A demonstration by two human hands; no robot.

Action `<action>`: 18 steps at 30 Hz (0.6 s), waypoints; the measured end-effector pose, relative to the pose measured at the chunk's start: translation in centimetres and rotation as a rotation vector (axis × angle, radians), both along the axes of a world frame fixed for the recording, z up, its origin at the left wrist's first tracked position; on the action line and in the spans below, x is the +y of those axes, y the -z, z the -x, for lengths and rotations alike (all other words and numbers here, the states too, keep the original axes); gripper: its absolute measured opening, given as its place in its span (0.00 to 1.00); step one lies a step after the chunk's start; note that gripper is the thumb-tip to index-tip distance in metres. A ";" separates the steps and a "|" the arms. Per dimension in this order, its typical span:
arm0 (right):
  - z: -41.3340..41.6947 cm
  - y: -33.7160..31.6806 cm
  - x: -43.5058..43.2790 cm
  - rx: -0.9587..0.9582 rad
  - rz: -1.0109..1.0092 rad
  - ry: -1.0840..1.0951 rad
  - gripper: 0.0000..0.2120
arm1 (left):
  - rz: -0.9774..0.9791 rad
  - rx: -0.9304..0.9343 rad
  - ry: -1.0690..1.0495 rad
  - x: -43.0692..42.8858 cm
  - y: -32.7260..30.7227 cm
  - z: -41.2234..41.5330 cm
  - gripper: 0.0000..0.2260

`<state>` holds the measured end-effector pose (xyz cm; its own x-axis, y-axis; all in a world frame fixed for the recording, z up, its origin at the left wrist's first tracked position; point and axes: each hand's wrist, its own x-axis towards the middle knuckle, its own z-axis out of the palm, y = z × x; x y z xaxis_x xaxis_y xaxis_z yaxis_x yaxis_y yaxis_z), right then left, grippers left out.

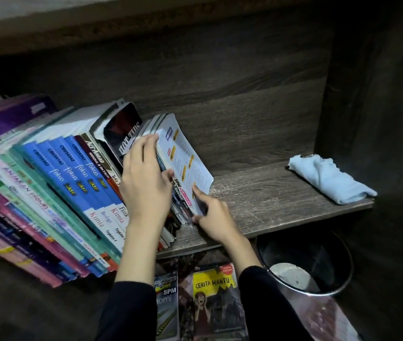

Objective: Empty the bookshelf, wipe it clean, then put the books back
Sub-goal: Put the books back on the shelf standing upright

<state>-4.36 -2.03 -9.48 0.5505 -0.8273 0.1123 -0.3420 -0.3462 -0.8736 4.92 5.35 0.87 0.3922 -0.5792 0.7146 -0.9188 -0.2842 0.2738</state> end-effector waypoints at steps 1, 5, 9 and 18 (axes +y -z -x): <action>-0.1 -0.2 0.1 0.007 0.000 0.001 0.37 | 0.004 0.007 0.007 0.0 0.0 0.0 0.30; -0.8 -0.9 1.1 -0.007 0.105 0.070 0.39 | 0.109 0.121 0.111 0.1 -0.3 -0.5 0.24; -1.4 -1.4 2.2 -0.008 0.258 0.125 0.35 | 0.141 0.258 0.259 1.0 -1.3 -0.7 0.27; -1.7 -1.4 2.5 0.048 0.322 0.141 0.30 | -0.064 -0.092 -0.067 3.1 -3.8 1.0 0.31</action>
